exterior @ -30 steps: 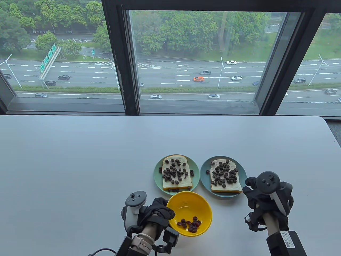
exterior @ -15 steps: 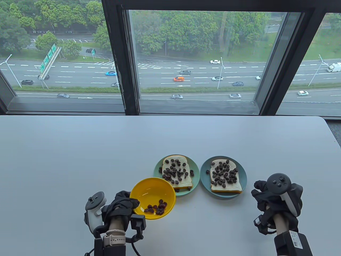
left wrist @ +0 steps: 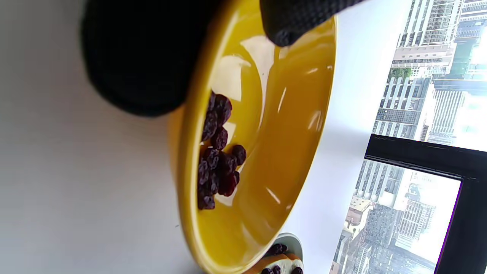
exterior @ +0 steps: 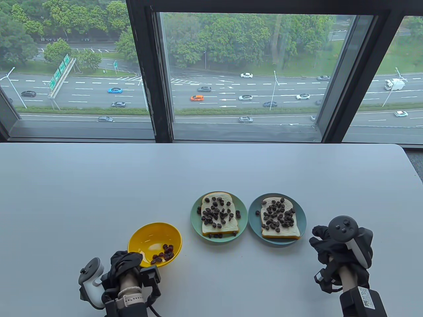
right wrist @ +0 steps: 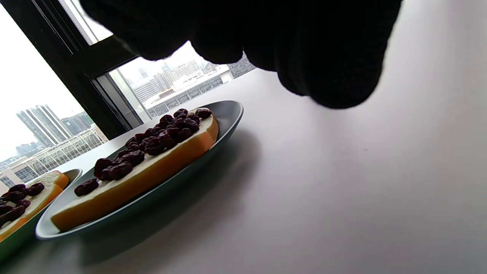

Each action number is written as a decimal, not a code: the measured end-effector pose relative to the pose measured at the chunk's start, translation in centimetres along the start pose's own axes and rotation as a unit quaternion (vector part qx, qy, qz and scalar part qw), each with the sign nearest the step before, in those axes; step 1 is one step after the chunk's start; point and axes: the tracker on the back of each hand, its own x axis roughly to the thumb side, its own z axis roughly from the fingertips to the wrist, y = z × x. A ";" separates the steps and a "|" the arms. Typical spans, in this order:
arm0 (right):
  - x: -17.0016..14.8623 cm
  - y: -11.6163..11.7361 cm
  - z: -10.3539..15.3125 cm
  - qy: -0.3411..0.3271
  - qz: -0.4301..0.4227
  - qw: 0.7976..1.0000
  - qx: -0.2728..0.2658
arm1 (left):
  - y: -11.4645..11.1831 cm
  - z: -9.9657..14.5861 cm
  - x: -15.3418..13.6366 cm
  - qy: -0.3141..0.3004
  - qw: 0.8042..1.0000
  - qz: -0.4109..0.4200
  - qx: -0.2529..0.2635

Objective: Sprinkle cranberries onto toast

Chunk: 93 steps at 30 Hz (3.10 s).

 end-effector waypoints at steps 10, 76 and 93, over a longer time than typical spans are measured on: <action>-0.3 0.0 0.0 -0.001 0.008 1.000 0.006 | 0.5 0.5 0.0 0.048 0.994 -0.061 0.074; 6.5 1.9 2.0 -0.131 0.081 0.987 -0.046 | -24.2 6.9 1.6 -0.382 0.813 -0.439 0.014; 6.5 2.3 2.4 -0.134 0.234 0.955 -0.124 | -25.0 6.1 0.8 -0.363 0.751 -0.550 0.038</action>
